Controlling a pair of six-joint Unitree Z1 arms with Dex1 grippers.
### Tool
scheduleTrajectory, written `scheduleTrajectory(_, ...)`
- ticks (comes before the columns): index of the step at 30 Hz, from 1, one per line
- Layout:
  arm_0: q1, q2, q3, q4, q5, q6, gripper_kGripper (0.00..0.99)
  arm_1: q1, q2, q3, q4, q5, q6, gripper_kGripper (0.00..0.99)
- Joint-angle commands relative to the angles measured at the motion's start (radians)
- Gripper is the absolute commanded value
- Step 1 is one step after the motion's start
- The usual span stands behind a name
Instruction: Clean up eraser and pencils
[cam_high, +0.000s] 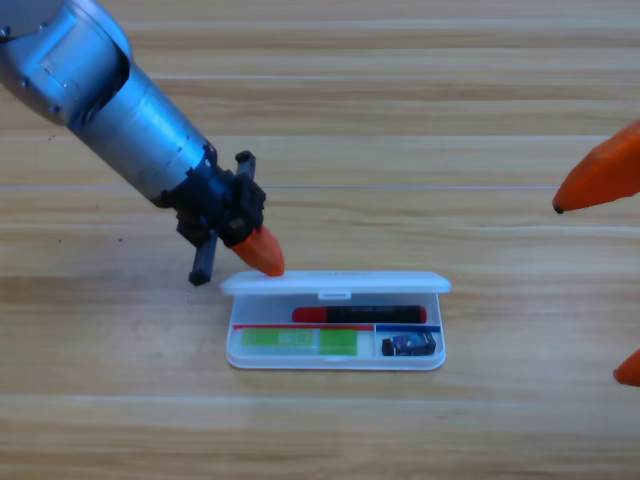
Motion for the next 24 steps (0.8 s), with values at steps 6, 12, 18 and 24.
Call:
scheduleTrajectory(6,-0.058,0.021,0.082,-0.053,-0.009,0.027,0.000,-0.027,0.004,0.027,-0.020,0.018,0.006,0.954)
scheduleTrajectory(12,-0.067,0.036,0.116,-0.093,-0.008,0.030,0.000,-0.027,0.007,0.027,-0.020,0.020,0.006,0.954)
scheduleTrajectory(18,-0.070,0.053,0.131,-0.113,-0.006,0.032,0.000,-0.027,0.007,0.027,-0.020,0.020,0.006,0.954)
scheduleTrajectory(24,-0.073,0.069,0.148,-0.134,-0.005,0.032,0.000,-0.027,0.010,0.027,-0.020,0.020,0.007,0.954)
